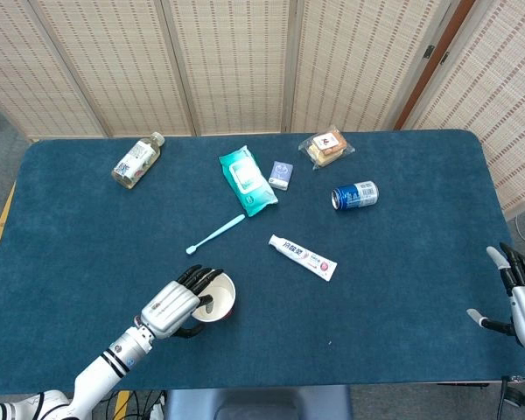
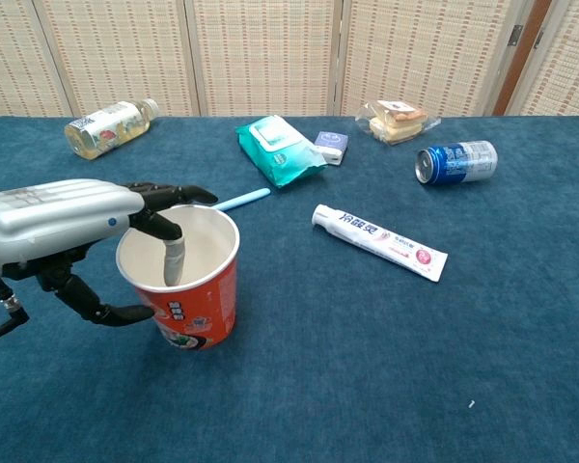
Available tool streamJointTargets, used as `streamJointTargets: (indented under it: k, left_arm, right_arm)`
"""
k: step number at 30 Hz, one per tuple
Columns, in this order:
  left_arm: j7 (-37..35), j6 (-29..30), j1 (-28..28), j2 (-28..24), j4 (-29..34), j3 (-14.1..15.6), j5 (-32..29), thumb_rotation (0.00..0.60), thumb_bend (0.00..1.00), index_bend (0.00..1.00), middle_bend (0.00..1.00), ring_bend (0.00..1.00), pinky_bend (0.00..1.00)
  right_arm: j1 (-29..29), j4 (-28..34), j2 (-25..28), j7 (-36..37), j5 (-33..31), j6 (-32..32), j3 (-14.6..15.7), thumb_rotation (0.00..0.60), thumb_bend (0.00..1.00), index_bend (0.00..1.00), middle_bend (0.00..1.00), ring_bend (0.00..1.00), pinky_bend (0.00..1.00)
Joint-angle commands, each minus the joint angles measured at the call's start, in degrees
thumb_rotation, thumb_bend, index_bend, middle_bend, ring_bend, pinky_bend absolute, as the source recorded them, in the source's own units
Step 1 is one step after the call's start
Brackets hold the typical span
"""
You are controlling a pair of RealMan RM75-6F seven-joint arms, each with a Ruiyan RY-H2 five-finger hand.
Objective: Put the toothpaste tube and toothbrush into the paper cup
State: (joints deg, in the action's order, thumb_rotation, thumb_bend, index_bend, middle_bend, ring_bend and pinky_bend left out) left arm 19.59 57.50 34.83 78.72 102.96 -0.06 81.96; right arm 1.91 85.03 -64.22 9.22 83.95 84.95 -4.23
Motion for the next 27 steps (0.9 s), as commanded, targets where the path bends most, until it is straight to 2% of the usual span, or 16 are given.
streamJointTargets:
  k: [1, 8, 27]
  left_arm:
    - [-0.14, 0.03, 0.0, 0.09, -0.05, 0.05, 0.11, 0.6, 0.39, 0.53, 0.0, 0.0, 0.0]
    - [-0.43, 0.27, -0.06, 0.3, -0.3, 0.38, 0.91, 0.6, 0.5, 0.62, 0.0, 0.0, 0.0]
    - [-1.82, 4.56, -0.97, 2.65, -2.85, 0.15, 5.81, 0.6, 0.56, 0.81, 0.0, 0.0, 0.0]
  right_arm:
    - [-0.02, -0.05, 0.0, 0.1, -0.01, 0.04, -0.02, 0.6, 0.0, 0.1, 0.04, 0.06, 0.43]
    - [-0.03, -0.02, -0.03, 0.17, 0.12, 0.06, 0.01, 0.6, 0.0, 0.1, 0.04, 0.06, 0.43]
    - [-0.17, -0.59, -0.23, 0.74, -0.07, 0.11, -0.06, 0.6, 0.0, 0.12, 0.04, 0.06, 0.43]
